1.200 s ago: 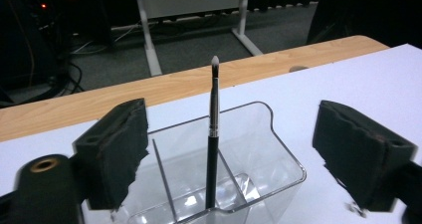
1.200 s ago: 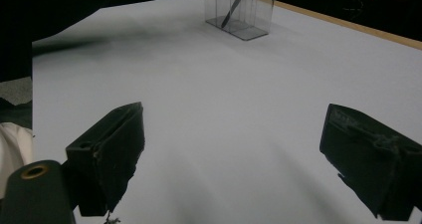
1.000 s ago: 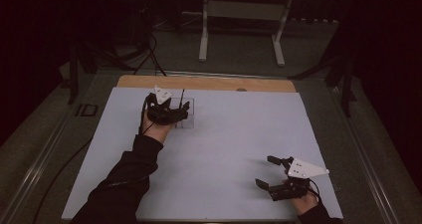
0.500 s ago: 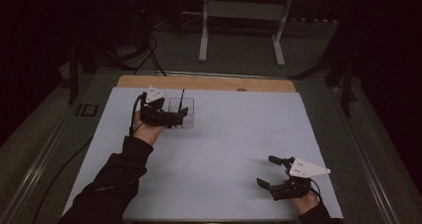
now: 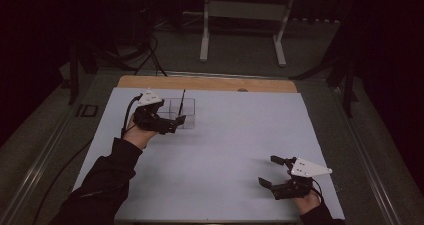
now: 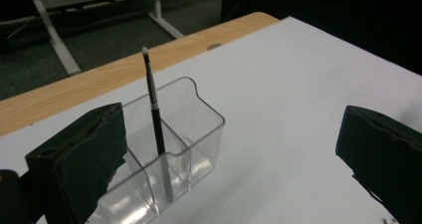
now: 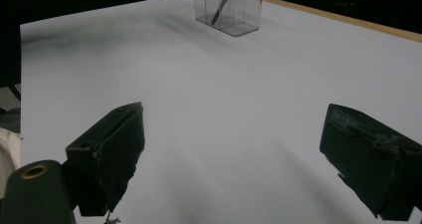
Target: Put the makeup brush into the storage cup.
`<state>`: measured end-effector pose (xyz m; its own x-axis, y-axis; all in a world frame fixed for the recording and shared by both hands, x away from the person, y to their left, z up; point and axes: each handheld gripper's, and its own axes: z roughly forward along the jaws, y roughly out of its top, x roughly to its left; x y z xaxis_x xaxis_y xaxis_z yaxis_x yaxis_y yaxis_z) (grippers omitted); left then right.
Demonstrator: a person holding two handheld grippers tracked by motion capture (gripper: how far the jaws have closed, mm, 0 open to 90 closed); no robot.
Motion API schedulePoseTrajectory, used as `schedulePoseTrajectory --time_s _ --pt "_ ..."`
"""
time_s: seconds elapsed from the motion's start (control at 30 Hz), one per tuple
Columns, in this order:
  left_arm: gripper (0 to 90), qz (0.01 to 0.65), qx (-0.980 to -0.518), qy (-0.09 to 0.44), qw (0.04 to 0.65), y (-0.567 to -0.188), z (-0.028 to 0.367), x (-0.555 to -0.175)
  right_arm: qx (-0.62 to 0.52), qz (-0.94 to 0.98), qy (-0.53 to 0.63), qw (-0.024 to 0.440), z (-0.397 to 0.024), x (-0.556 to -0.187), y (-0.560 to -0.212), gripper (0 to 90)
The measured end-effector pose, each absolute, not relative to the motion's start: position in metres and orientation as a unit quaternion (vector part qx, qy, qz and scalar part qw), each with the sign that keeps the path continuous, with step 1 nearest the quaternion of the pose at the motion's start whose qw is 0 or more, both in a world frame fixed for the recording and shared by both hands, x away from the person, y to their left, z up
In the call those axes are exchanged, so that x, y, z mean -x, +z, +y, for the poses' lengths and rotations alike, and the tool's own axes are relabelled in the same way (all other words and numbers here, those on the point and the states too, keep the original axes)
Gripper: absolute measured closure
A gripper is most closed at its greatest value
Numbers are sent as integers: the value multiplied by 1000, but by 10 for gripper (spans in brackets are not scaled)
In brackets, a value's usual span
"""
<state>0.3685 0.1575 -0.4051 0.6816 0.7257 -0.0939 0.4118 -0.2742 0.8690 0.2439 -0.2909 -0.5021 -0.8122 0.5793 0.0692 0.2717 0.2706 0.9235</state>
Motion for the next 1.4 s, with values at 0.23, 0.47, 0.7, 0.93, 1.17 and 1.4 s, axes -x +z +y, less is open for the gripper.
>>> schedulePoseTrajectory --time_s 0.23,0.47,0.7,0.93,1.17,1.4 --pt "8 342 -796 153 476 -405 165 -360 -282 777 544 143 -296 -244 -502 105" --pt "13 322 -806 135 479 -405 170 -348 -281 780 540 145 -294 -243 -502 105" --pt "14 300 -822 112 472 -408 173 -335 -281 780 541 144 -294 -243 -502 105" --pt "13 260 -836 82 477 -421 174 -321 -279 783 536 148 -293 -243 -502 105" --pt "14 232 -846 56 477 -436 173 -308 -280 781 539 146 -294 -243 -502 105" --pt "14 215 -846 42 486 -447 173 -294 -278 784 534 149 -293 -243 -503 105"
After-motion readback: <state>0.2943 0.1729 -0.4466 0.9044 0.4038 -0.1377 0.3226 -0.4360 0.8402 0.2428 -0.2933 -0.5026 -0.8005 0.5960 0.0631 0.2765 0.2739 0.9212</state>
